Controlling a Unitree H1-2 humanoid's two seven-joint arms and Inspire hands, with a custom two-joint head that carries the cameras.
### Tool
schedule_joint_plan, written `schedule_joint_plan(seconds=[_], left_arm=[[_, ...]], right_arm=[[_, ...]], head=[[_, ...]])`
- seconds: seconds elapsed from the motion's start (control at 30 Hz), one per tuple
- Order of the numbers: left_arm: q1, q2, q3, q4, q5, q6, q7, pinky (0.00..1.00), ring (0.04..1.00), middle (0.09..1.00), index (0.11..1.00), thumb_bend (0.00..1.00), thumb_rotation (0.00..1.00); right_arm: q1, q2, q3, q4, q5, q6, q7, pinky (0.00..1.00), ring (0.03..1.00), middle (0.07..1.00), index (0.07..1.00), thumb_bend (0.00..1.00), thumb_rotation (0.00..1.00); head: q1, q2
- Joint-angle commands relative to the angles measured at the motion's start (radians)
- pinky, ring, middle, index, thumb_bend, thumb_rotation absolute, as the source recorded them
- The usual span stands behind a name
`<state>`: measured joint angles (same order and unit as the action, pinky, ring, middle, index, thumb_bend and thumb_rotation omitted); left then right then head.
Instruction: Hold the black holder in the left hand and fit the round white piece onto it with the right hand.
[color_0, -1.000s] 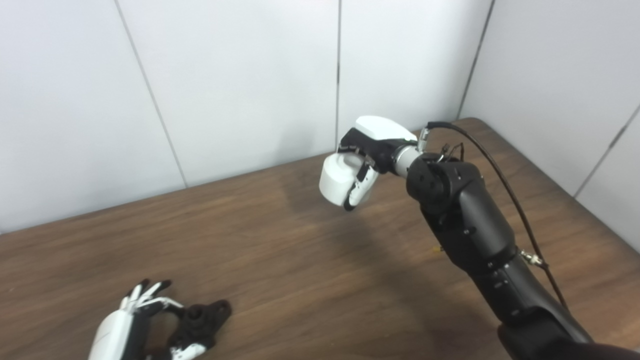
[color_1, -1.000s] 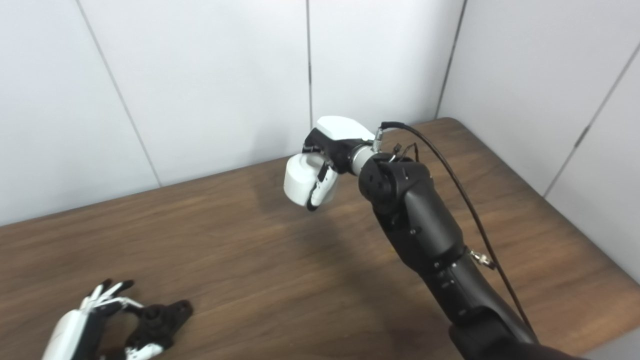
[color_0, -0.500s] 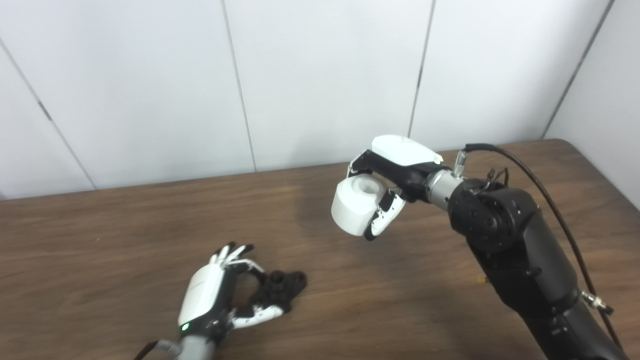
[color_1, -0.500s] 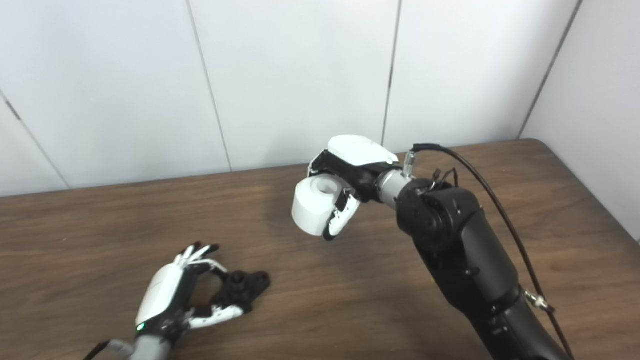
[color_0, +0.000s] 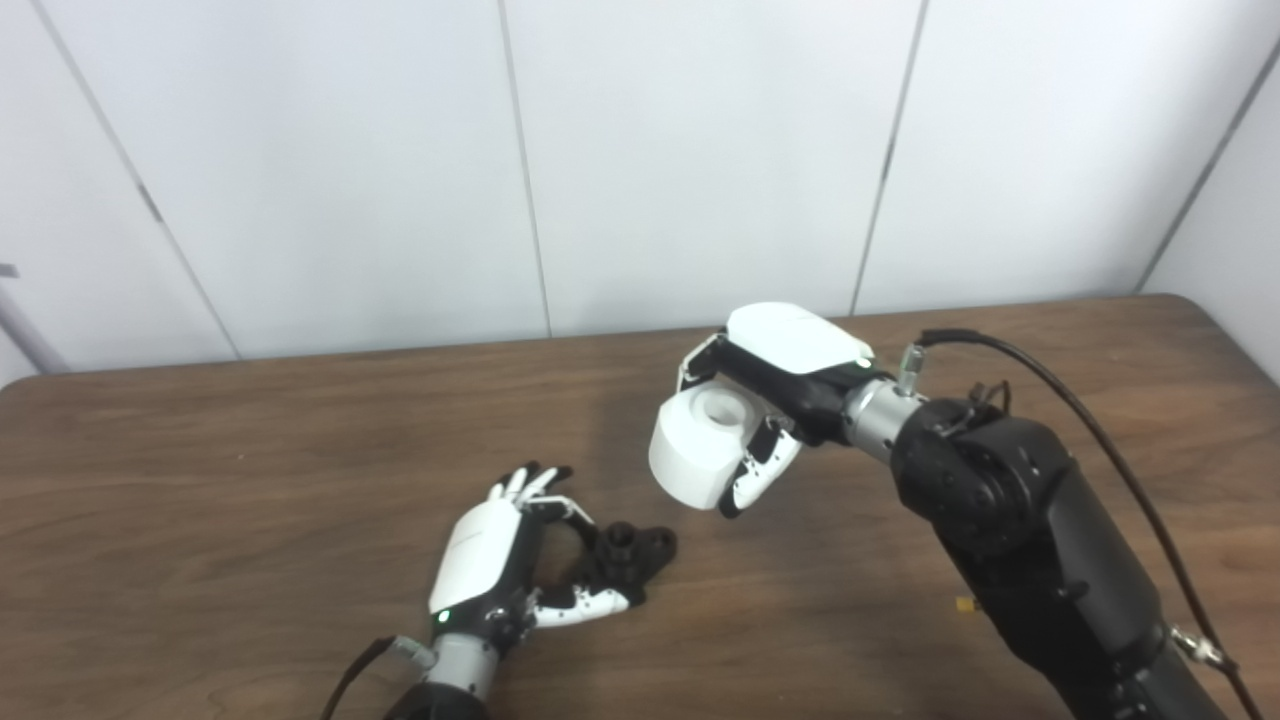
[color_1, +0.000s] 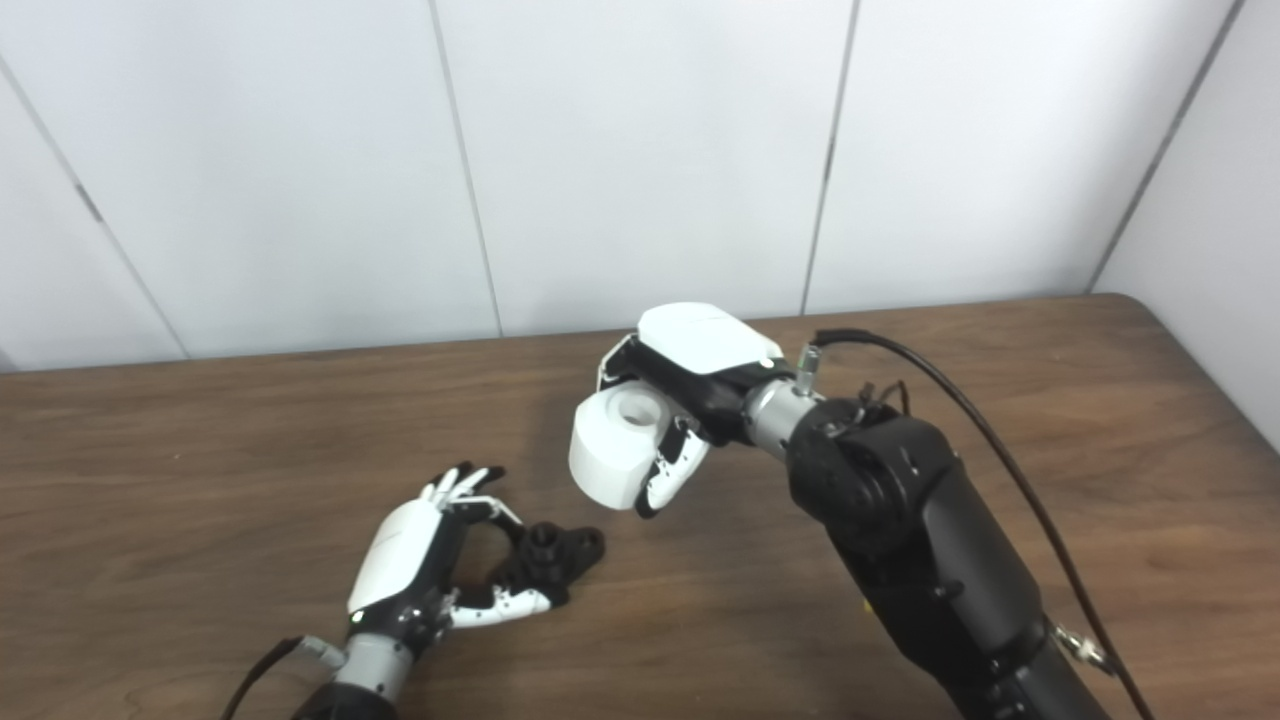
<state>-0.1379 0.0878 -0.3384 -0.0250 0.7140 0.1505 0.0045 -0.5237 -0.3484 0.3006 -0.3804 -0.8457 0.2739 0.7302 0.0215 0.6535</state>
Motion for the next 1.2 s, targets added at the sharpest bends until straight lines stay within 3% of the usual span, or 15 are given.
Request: schedule_joint_plan(seconds=[0.0,0.57,0.67,0.77,0.93,1.17], left_arm=[[0.005,-0.018,-0.028,0.016,0.007,0.013,-0.021,1.00,1.000,0.913,0.480,0.52,0.05],[0.022,-0.041,-0.062,-0.025,0.016,0.040,-0.008,1.00,1.000,0.913,0.479,0.52,0.05],[0.024,-0.041,-0.063,-0.031,0.014,0.044,-0.009,1.00,1.000,0.913,0.479,0.52,0.05],[0.025,-0.040,-0.063,-0.034,0.011,0.044,-0.012,1.00,1.000,0.914,0.479,0.52,0.05],[0.026,-0.040,-0.061,-0.038,0.007,0.049,-0.016,1.00,1.000,0.915,0.479,0.52,0.05],[0.027,-0.037,-0.061,-0.042,0.011,0.049,-0.016,1.00,1.000,0.915,0.479,0.52,0.05]], right_arm=[[-0.020,0.007,0.002,-0.010,0.013,-0.036,-0.045,0.90,0.757,0.675,0.472,0.51,0.13],[-0.002,0.020,0.083,0.023,-0.054,-0.108,-0.063,0.95,0.766,0.720,0.478,0.51,0.13],[0.001,0.026,0.089,0.027,-0.053,-0.101,-0.060,0.96,0.811,0.768,0.478,0.51,0.13],[0.007,0.038,0.089,0.026,-0.058,-0.081,-0.056,0.99,0.914,0.884,0.478,0.51,0.13],[0.013,0.047,0.081,0.019,-0.056,-0.060,-0.049,1.00,0.990,0.933,0.478,0.51,0.13],[0.016,0.046,0.083,0.002,-0.055,-0.043,-0.031,1.00,1.000,0.949,0.478,0.52,0.13]], head=[[0.010,0.002],[0.033,0.020],[0.033,0.022],[0.032,0.022],[0.031,0.021],[0.029,0.025]])
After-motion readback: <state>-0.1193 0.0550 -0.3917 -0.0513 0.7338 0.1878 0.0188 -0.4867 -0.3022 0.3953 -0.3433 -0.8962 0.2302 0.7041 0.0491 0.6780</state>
